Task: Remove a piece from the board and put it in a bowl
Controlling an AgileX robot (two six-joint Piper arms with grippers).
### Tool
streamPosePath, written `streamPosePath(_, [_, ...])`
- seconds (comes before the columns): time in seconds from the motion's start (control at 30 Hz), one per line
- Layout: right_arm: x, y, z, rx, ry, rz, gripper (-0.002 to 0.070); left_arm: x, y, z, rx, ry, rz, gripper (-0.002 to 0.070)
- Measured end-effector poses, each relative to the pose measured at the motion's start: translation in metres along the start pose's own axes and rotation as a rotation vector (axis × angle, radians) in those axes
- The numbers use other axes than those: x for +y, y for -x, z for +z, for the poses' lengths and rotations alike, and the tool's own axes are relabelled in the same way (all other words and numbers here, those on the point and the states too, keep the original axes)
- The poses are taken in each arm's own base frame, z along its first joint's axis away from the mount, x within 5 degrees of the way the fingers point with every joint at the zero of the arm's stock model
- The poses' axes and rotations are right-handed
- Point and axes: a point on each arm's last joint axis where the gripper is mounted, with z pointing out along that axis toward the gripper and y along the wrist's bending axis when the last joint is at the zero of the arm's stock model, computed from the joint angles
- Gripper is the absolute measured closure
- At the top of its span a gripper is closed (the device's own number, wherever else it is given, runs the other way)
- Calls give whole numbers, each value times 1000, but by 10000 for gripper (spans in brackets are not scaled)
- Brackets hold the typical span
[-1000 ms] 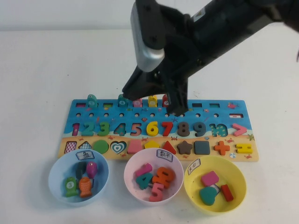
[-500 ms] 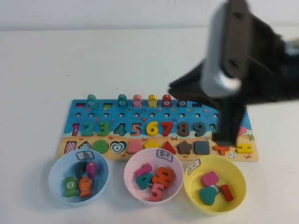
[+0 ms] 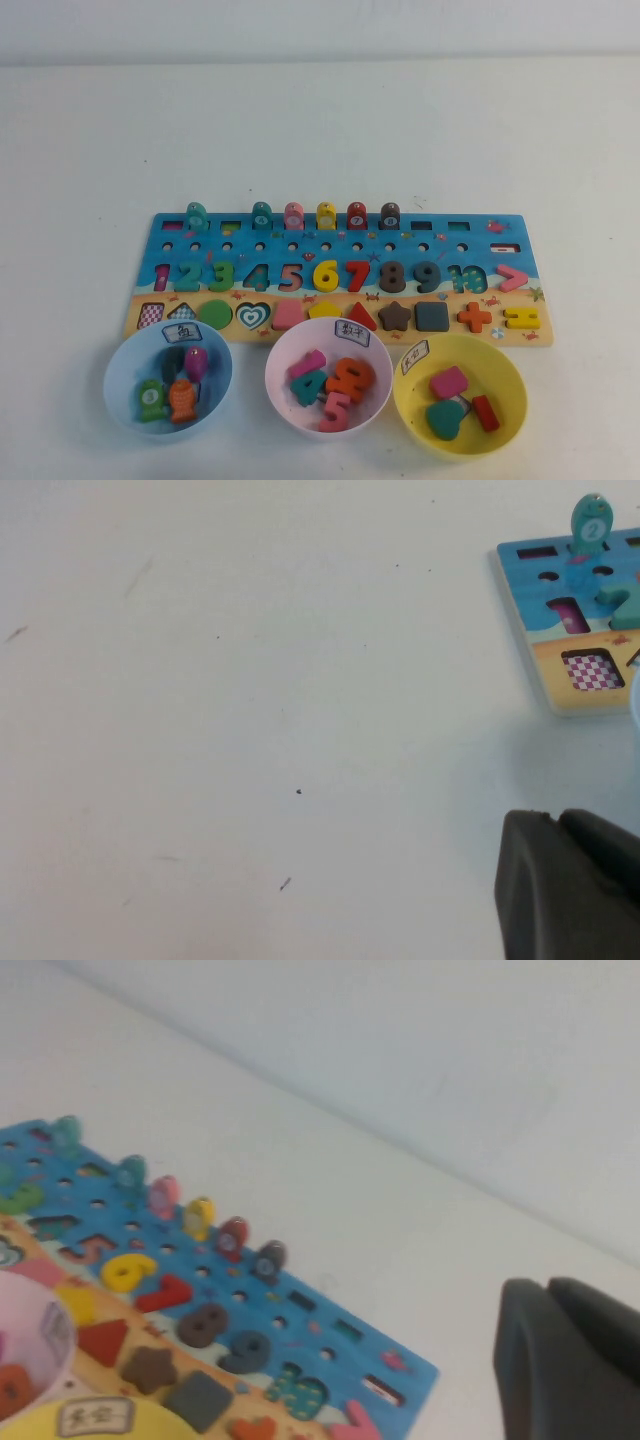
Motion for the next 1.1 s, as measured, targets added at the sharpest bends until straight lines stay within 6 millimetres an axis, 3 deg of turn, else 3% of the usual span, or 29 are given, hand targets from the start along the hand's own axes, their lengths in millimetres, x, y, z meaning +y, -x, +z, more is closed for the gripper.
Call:
streamPosePath(0.2, [-5,-27,-41,-75,-245,17,693,0,0,0,0,0,0,680])
streamPosePath(0.4, [5,-51,-62,-145,-378,6,693,0,0,0,0,0,0,680])
streamPosePath(0.57, [11,-78,-60,-142,-386,94,693,0,0,0,0,0,0,679])
streamPosePath(0.8, [15,-120,-54,94,-408,358,693,0,0,0,0,0,0,679])
streamPosePath(1.1, [17,-137,-55,176,-449,462,693,0,0,0,1,0,0,680])
